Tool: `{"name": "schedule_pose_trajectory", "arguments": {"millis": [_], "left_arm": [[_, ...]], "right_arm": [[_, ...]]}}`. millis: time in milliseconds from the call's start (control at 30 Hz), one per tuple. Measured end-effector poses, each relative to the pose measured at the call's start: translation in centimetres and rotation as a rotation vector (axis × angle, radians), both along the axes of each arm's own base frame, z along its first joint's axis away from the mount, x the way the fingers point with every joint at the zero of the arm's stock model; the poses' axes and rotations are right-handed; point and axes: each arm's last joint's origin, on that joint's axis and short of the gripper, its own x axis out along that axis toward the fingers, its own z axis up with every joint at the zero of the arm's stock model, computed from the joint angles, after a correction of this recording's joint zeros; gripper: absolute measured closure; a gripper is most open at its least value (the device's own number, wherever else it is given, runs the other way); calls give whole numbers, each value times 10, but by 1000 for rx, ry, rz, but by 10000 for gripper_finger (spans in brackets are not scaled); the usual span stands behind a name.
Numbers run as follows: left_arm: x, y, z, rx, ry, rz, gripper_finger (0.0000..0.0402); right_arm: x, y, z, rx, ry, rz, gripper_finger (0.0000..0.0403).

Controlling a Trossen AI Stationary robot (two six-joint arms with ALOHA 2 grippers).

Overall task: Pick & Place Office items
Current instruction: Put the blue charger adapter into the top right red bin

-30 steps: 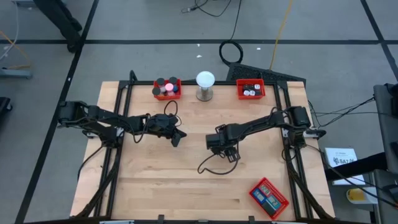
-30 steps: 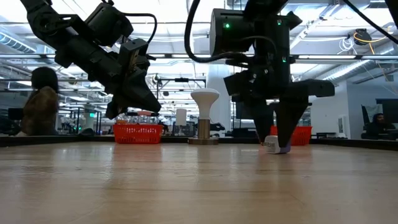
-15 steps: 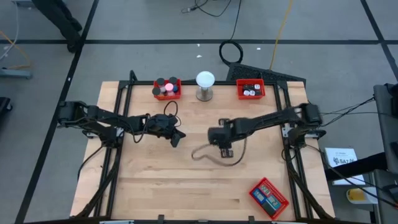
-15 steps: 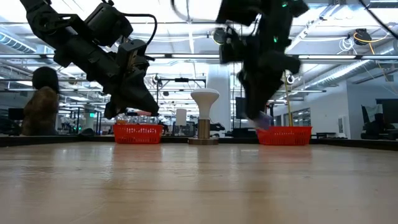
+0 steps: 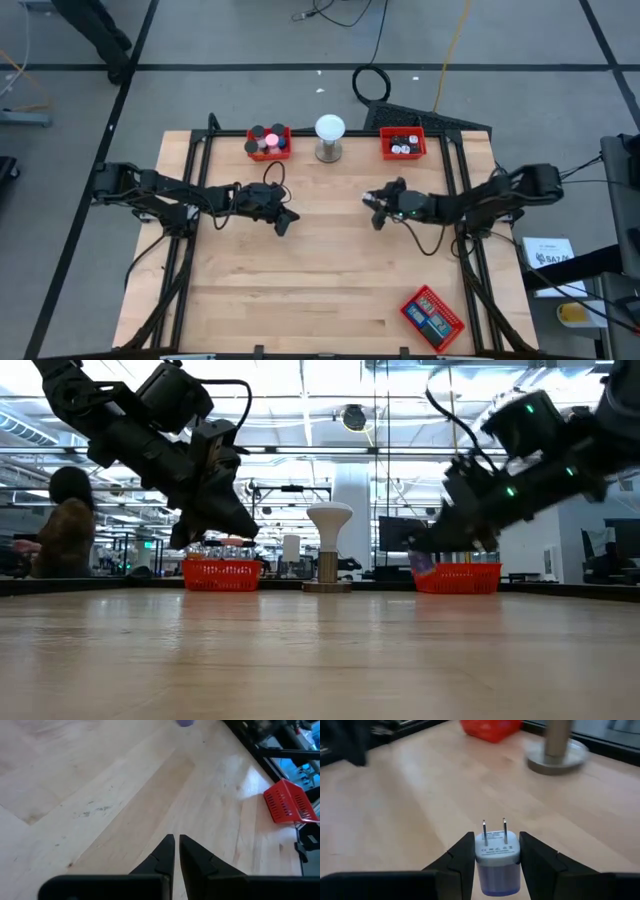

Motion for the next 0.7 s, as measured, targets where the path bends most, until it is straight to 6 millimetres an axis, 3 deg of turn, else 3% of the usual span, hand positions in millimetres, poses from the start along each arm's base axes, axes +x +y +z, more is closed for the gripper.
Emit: {"name": "schedule_pose_trajectory", "arguments": {"millis": [133,367,700], "left_arm": [[1,0,2,1,-19,0,376],[1,0,2,5,-29,-1,376],[2,0,3,0,-32,2,376]], "right_arm": [[-18,-6,-18,-11,-1,-52,287],[-27,-12,-36,-13,59,-84,276],[-27,-12,-37,-26,74,-72,255]]}}
